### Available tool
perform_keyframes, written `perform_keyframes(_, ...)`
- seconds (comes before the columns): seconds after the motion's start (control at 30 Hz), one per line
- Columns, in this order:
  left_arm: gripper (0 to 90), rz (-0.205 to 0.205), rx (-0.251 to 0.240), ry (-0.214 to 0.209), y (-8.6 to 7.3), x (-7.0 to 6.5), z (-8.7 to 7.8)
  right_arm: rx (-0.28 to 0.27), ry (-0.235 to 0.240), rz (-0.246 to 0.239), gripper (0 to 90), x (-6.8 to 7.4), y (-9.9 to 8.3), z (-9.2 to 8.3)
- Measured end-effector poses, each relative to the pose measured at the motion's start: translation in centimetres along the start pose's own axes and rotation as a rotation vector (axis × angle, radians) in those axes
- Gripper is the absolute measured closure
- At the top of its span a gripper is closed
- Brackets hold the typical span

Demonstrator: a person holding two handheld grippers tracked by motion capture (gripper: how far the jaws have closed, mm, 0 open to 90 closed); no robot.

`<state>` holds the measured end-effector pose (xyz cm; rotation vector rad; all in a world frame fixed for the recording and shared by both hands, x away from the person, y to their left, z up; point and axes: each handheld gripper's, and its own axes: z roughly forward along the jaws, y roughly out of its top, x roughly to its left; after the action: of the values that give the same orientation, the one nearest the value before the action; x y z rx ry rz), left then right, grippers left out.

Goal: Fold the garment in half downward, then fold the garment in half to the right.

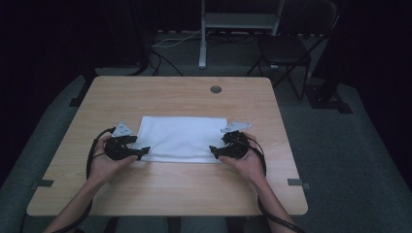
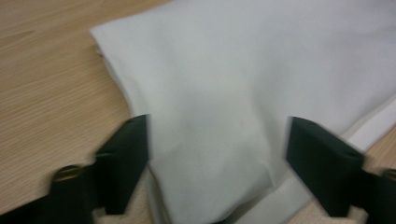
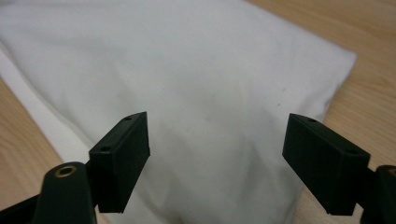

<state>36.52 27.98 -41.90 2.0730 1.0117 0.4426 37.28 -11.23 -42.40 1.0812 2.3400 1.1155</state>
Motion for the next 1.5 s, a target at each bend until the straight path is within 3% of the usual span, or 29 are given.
perform_keyframes(0.13,19.6,-0.028,-0.047,-0.036,0.5,1.5,-0.8,-0.031,0.013,0.051,13.1,-0.8,-0.2,-1.9)
perform_keyframes(0.23,19.6,-0.114,-0.1,-0.045,0.9,3.1,-1.5,-0.045,0.009,0.071,13.1,-1.7,-0.9,-3.1)
perform_keyframes(0.27,19.6,-0.124,-0.107,-0.042,1.0,3.5,-1.8,-0.05,0.002,0.077,13.1,-2.0,-1.3,-3.6)
perform_keyframes(0.57,19.6,-0.163,-0.143,-0.001,1.7,4.8,-2.7,-0.066,-0.036,0.108,13.1,-3.9,-3.0,-6.1)
perform_keyframes(1.03,19.6,-0.155,-0.14,0.004,1.8,4.3,-2.3,-0.062,-0.042,0.095,13.1,-3.7,-3.1,-6.5)
perform_keyframes(1.3,19.6,-0.174,-0.108,0.019,3.5,6.0,-1.2,-0.069,-0.036,0.076,13.1,-3.4,-2.2,-6.6)
perform_keyframes(1.5,19.6,-0.214,-0.04,0.038,4.8,8.0,1.8,-0.058,-0.031,0.062,13.1,-3.2,-1.7,-6.6)
